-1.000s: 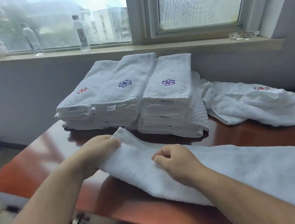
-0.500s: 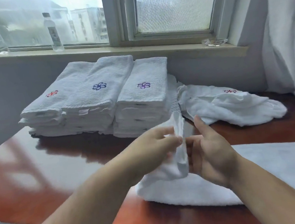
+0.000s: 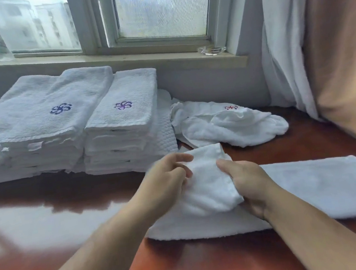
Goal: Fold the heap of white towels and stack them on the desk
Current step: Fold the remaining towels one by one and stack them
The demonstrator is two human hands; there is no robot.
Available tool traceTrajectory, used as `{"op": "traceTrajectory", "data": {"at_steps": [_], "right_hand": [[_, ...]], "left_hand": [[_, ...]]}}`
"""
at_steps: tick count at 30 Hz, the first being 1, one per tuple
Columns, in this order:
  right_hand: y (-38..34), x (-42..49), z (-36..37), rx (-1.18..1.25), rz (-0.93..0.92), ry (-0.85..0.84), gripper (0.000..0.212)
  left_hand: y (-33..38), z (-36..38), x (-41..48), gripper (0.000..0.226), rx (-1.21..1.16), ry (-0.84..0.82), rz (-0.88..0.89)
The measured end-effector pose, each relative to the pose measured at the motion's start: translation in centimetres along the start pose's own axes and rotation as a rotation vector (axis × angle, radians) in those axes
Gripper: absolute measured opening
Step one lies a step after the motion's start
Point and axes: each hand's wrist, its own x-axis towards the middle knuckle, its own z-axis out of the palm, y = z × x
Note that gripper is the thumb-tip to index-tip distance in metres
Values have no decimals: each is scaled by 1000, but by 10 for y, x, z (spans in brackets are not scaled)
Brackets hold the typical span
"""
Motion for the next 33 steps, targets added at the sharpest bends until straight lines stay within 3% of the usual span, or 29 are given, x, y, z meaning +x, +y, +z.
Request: {"op": "traceTrajectory", "data": {"at_steps": [2,4,11,19,24,29,33], "right_hand": [[-6,-2,-19,-108,-52,44,28],[-12,-4,-41,-158,-90,77,28],[-47,-16,-149,-180,-132,191,32],[-65,-26,-264,-249,18,475,35],[-52,-28,-301,-446,112,634,28],[-29,-28,-314,-715,154,623,20],[-23,-27,-323,-712,172,615,18]], "left_hand": [[-5,1,3,41,387,16,256],[-5,7,7,39,560,3,385],[5,50,29,44,571,-83,473],[19,130,58,49,712,-250,555],[7,166,63,52,831,-347,590],[-5,177,63,55,960,-376,609],[-5,176,62,59,958,-401,603]]}}
